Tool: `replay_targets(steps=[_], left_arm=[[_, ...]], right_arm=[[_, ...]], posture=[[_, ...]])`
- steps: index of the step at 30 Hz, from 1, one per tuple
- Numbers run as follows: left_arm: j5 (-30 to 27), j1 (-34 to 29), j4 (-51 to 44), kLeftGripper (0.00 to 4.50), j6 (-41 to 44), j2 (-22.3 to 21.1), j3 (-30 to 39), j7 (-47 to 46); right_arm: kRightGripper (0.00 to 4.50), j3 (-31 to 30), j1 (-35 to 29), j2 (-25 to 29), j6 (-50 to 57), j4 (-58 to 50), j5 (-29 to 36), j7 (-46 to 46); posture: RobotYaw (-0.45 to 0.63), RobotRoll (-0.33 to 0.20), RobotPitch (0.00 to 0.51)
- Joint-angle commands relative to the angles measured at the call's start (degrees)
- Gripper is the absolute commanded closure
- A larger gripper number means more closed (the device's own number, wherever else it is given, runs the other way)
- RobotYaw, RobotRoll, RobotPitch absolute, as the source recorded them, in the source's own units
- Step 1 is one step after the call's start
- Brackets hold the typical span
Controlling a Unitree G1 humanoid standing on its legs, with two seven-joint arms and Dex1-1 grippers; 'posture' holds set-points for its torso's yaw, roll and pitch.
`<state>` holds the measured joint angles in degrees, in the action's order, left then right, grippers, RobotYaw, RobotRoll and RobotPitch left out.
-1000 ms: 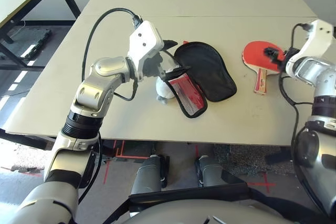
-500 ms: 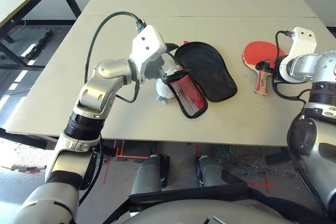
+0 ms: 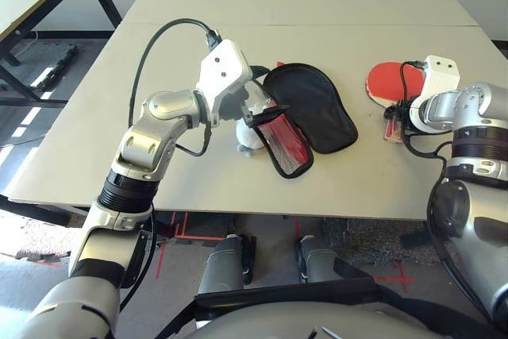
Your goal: Store the ping-pong paddle in its case and zip it.
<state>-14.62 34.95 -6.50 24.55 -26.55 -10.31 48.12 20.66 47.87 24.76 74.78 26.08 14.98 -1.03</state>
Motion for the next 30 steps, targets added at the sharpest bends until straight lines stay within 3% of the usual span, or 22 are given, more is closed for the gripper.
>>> replay_targets(steps=[1,10,18,26,30], left_arm=[[0.8,-0.9,-0.3,0.0,-0.6,0.1,-1.0,0.3],[1.1,-0.7,0.6,0.0,-1.1,0.2,-1.3,0.7],[1.5,-1.5,0.4,0.0,-1.1,0.1,-1.3,0.4],[1.6,-2.2,-0.5,0.0,-0.7,0.0,-1.1,0.0],[1.7,-2.7,-1.0,0.0,-0.5,-0.3,-0.9,-0.2]], right_arm=[[3.43,-1.8,-2.6,-0.3,0.1,-4.7,-0.6,1.0],[3.43,-7.7,-7.1,-0.4,-1.3,-18.9,1.1,8.0],[3.43,-13.1,-7.7,-5.3,2.5,-30.9,3.5,11.5],[3.43,-17.3,-6.5,-9.5,5.5,-31.1,3.7,12.0],[3.43,-19.7,-6.7,-8.6,5.4,-30.0,3.2,13.1]], posture=[[-0.06,0.0,0.131],[-0.08,0.0,0.13],[-0.06,0.0,0.132],[-0.04,0.0,0.138],[-0.03,0.0,0.141]])
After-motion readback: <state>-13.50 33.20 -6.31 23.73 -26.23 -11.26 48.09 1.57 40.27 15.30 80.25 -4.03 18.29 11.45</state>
